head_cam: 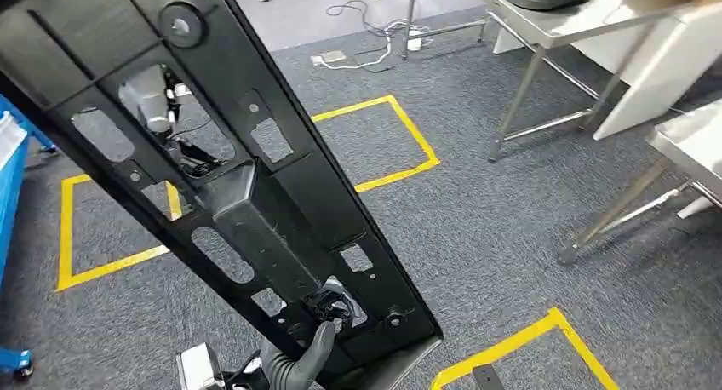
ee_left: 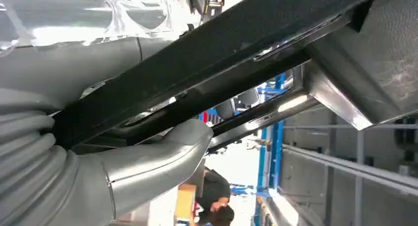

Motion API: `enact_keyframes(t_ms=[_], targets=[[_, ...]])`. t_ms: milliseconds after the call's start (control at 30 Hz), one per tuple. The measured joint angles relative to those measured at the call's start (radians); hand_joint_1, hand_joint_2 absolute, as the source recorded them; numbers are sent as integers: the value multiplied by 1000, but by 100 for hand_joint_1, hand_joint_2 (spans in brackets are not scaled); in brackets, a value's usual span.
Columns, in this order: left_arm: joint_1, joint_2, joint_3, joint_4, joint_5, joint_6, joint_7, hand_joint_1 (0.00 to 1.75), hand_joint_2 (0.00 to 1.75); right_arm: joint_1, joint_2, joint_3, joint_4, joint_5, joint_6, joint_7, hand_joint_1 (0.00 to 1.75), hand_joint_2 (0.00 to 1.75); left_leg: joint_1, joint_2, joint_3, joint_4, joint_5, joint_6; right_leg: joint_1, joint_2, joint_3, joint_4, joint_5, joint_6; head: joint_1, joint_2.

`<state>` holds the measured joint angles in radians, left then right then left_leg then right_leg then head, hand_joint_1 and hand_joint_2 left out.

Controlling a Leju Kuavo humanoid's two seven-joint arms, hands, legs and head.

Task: Take the parts from the cabinet and place them on the table.

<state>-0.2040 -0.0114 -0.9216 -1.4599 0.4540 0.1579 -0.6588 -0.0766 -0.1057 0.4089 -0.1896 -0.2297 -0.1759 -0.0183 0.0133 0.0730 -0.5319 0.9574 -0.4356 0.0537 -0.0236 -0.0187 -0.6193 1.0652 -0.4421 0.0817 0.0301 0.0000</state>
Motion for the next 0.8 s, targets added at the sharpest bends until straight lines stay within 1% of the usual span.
enact_keyframes(t_ms=[33,67,100,133,167,200,233,267,300,333,367,400,433,467,500,533,567,600,667,700,733,767,800], targets=[[0,0,2,2,0,4,0,175,175,-1,1,1,0,3,0,0,0,0,-7,7,3,1,-4,-6,0,-52,48,-91,15,3,0,0],[1,-1,5,3,0,7,0,175,175,-4,0,3,-1,8,0,-2,0,0,-13,12,2,5,-7,-13,9,-42,49,-97,15,-13,2,0],[1,0,8,4,-1,8,0,175,175,-6,3,7,-2,10,0,-4,0,0,-15,17,3,4,-7,-15,5,-33,45,-95,15,-22,-3,0],[1,0,10,7,0,11,1,175,175,-4,3,11,-2,10,0,-8,0,0,-15,24,5,3,-8,-18,8,-25,43,-95,15,-25,-3,0],[2,0,10,8,0,14,3,175,175,-2,4,12,-2,6,0,-11,0,0,-12,32,7,0,-7,-22,12,-17,41,-94,14,-33,-3,0],[2,-1,10,9,-3,16,6,175,175,-1,5,12,-2,-3,0,-12,0,0,-8,33,8,2,-12,-30,9,-7,42,-97,19,-42,-3,0],[1,-2,10,10,-3,17,10,175,175,0,12,13,-2,-13,0,-11,0,0,-2,-10,-3,25,-33,-37,6,2,41,-97,20,-46,-3,0],[1,-3,10,10,-3,17,16,175,175,-2,14,12,-2,-23,0,-10,0,0,-1,-37,-25,78,-67,-38,4,10,40,-97,22,-51,-5,0],[2,-2,10,10,-3,17,26,175,175,-4,18,12,-2,-32,0,-8,0,0,-2,-52,-64,166,-112,-40,4,19,38,-97,24,-57,-6,0],[3,-2,10,10,-10,20,38,175,175,-5,24,12,-2,-39,0,-8,0,0,-2,-57,-106,255,-147,-40,5,31,36,-97,25,-58,-6,0],[5,-1,10,11,-17,25,47,175,175,-4,27,12,-2,-43,0,-7,0,0,-2,-61,-141,328,-170,-39,6,43,34,-97,26,-60,-6,0],[6,-1,9,11,-23,29,55,175,175,-3,33,12,-2,-45,0,-7,0,0,-2,-62,-155,351,-165,-37,7,57,34,-97,26,-60,-6,0],[7,-1,8,11,-28,32,63,175,175,-1,36,12,-2,-47,0,-7,0,0,-3,-63,-142,318,-138,-34,8,70,35,-97,26,-60,-7,0],[7,0,8,11,-29,35,69,175,175,-1,41,13,-2,-50,0,-7,0,0,-3,-65,-113,258,-102,-29,9,83,37,-97,27,-60,-7,0],[6,0,8,11,-30,36,77,175,175,-1,46,13,-2,-51,0,-8,0,0,-5,-79,-60,142,-46,-21,9,99,39,-97,28,-58,-7,0],[6,1,8,11,-31,37,82,175,175,-1,52,13,-2,-51,0,-9,0,0,-6,-116,-18,50,-6,-10,9,110,40,-97,29,-57,-7,0],[7,2,8,11,-31,38,85,175,175,-2,60,14,-2,-51,0,-10,0,0,-5,-153,-4,13,-12,-3,14,119,36,-95,30,-51,-6,0],[7,3,8,11,-31,38,89,175,175,-2,63,14,-2,-51,0,-11,0,0,-8,-139,-6,8,-8,-11,9,129,31,-95,32,-47,-6,0],[8,5,8,11,-31,38,92,175,175,4,68,16,-2,-51,0,-11,0,0,-15,-128,-7,8,-8,-7,3,142,28,-101,36,-33,-6,0],[8,5,8,10,-31,38,92,175,175,7,68,17,-2,-51,0,-11,0,0,-9,-120,0,1,0,1,4,150,25,-103,38,-24,-7,0],[7,5,8,10,-31,38,92,175,175,10,70,18,-2,-51,0,-10,0,0,-3,-105,4,-7,6,5,2,123,23,-89,30,-23,-6,0],[8,5,8,10,-31,38,92,175,175,10,76,19,-2,-51,0,-11,0,0,-3,-96,5,-10,8,11,10,72,1,-45,-4,-18,2,0],[9,5,8,10,-31,38,93,175,175,8,78,20,-2,-51,0,-11,0,0,-4,-83,5,-9,8,11,8,47,-36,33,-47,-13,3,0]])
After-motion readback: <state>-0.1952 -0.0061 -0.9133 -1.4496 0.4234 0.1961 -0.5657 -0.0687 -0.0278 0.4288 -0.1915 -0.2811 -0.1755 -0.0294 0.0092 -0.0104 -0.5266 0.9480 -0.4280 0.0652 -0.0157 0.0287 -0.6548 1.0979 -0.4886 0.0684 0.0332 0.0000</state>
